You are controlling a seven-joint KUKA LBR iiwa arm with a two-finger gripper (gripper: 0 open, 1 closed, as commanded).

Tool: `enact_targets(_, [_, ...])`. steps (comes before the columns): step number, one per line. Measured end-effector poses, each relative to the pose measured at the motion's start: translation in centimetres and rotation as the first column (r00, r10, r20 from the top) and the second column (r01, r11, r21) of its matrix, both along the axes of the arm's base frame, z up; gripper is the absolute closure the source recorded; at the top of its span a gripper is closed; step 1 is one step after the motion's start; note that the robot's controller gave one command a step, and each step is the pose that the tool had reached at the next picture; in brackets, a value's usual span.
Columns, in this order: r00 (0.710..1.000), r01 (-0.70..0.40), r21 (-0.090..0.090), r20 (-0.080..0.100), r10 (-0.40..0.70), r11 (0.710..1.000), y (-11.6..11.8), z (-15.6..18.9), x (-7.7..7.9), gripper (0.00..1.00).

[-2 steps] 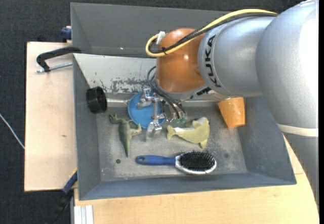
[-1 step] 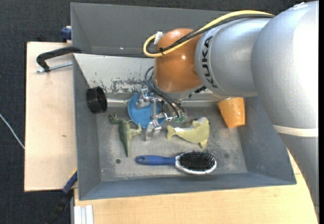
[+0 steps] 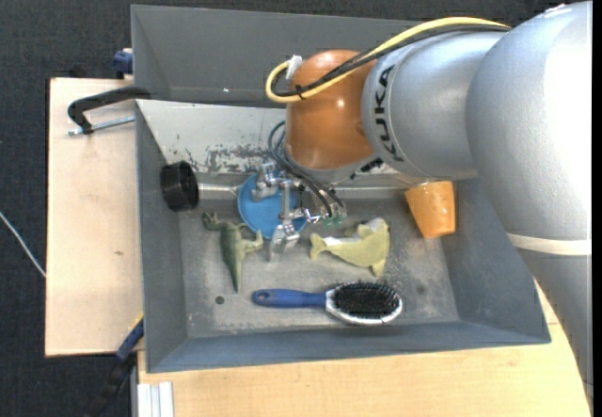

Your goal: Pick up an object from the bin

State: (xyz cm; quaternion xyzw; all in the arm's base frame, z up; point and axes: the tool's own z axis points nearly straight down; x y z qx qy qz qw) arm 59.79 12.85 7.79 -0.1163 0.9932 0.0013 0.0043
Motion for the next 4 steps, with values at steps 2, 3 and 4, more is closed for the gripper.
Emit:
enact_targets(2, [1.000, 0.003, 0.000, -0.002, -0.003, 1.000, 0.2, 0.3, 0.3, 0.00])
enact_targets(3, [0.999, 0.000, -0.006, -0.035, -0.001, 1.000, 0.3, 0.3, -0.3, 1.00])
enact_targets(4, [1.000, -0.001, -0.003, -0.022, 0.000, 1.000, 0.4, 3.1, -0.6, 1.00])
